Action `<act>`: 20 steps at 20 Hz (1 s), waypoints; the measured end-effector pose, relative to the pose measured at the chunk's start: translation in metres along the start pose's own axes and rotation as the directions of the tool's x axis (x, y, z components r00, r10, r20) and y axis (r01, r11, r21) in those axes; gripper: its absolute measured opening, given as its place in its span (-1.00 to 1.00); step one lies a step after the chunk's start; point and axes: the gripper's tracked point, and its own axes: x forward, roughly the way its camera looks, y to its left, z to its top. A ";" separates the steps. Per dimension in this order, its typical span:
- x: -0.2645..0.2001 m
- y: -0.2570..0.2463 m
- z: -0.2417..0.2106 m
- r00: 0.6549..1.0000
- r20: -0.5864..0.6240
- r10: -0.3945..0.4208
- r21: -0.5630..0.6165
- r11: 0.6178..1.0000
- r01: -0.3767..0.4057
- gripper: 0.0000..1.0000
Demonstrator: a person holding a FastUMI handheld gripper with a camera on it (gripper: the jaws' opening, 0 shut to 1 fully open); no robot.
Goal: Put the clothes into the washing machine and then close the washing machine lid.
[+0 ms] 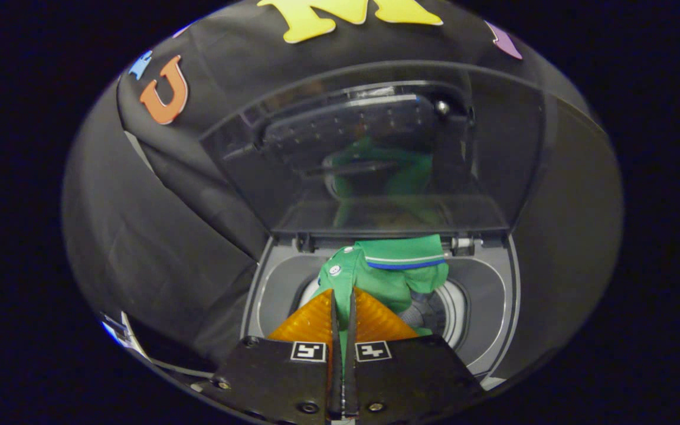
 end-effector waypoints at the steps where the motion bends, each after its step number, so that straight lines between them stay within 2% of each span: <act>1: 0.006 -0.003 -0.013 0.999 -0.033 -0.011 0.003 1.000 0.011 -0.89; 8: 0.014 -0.022 -0.055 0.986 -0.148 -0.074 0.039 0.996 0.080 -0.88; 16: 0.001 -0.030 -0.053 0.987 -0.125 -0.097 0.025 0.995 0.100 -0.69; 20: -0.011 -0.031 -0.043 0.990 -0.078 -0.118 -0.001 0.993 0.118 0.65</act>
